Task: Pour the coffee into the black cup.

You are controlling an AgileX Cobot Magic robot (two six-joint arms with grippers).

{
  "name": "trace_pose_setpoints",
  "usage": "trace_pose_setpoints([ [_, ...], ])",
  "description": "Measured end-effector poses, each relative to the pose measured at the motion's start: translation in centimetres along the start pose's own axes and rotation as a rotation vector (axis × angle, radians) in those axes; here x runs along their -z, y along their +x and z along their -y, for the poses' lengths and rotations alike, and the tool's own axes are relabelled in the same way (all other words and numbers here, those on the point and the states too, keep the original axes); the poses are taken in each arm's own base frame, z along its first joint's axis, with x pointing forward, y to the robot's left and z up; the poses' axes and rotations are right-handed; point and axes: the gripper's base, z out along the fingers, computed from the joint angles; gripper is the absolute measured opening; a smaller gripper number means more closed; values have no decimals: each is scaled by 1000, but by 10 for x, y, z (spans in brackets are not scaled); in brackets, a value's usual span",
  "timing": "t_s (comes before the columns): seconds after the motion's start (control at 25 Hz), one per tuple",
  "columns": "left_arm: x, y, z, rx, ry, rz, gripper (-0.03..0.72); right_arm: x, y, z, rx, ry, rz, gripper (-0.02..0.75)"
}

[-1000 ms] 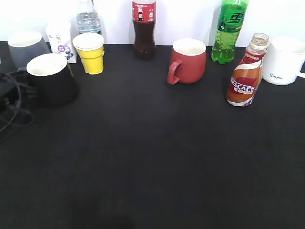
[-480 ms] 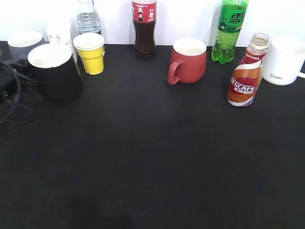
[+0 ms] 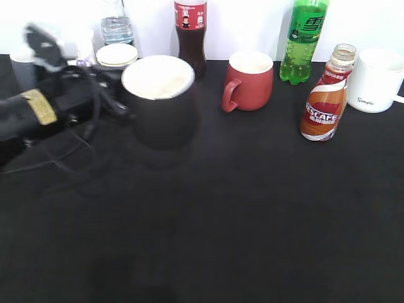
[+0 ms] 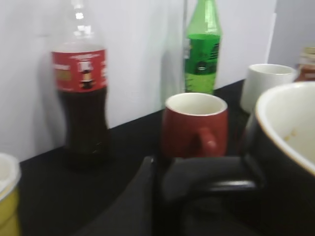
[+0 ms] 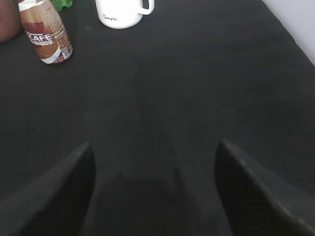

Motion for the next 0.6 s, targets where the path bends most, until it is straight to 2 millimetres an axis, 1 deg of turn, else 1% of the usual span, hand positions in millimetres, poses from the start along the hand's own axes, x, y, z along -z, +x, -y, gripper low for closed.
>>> trace_pose_setpoints([
  [0.08,-4,3,12,-20,54,-38,43,0,0,0,0,0,0,587],
  [0.16,-5,4,17,-28,76,-44,43,-4,-2,-1,4,4,-31,587],
  [0.2,-5,4,17,-28,77,-44,43,-11,-5,-2,10,10,-76,587],
  [0.32,-5,4,18,-28,78,-43,43,-43,-18,-9,38,32,-276,587],
  [0.36,-5,4,18,-28,78,-43,43,-54,-26,-12,45,26,-287,587],
  [0.48,-5,4,18,-28,78,-43,43,-82,-55,-22,53,-34,-98,587],
  [0.52,-5,4,18,-28,78,-43,43,-94,-59,-26,55,-60,-20,587],
  [0.56,-5,4,18,-28,78,-43,43,-106,-58,-29,61,-87,56,587],
  [0.6,-5,4,18,-28,78,-43,43,-117,-51,-32,80,-120,161,587],
])
